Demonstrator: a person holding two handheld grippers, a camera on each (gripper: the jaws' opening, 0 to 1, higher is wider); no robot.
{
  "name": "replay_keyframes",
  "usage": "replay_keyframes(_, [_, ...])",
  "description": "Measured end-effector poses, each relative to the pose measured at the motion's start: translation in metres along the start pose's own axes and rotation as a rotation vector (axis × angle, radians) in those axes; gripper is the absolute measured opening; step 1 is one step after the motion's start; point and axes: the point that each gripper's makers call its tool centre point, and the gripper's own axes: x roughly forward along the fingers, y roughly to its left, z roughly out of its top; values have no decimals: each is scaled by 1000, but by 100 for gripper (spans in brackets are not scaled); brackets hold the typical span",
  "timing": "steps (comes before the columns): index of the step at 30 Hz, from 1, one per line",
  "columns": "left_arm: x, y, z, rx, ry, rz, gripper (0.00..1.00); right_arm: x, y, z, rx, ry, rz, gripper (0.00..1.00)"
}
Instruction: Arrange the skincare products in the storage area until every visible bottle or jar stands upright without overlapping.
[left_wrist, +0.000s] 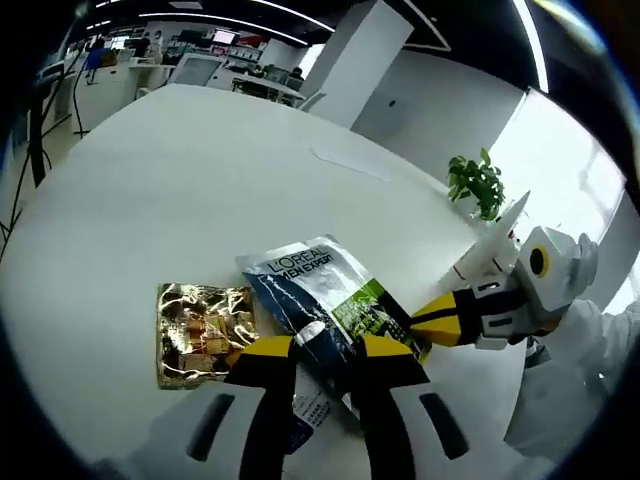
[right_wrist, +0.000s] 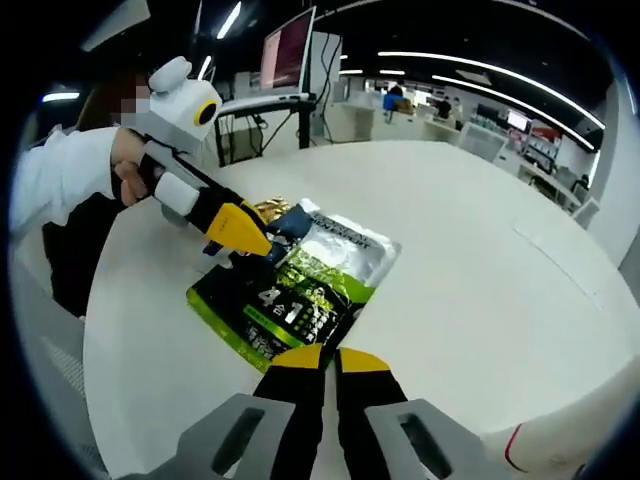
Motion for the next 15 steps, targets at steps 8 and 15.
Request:
replay_keyframes(8, [1, -23, -1, -44, -18, -43, 6, 0, 1, 0, -4, 2, 0, 0])
replay_keyframes(15, [3, -12, 7, -120, -47, -38, 2, -1, 1, 0, -3, 4, 1, 0])
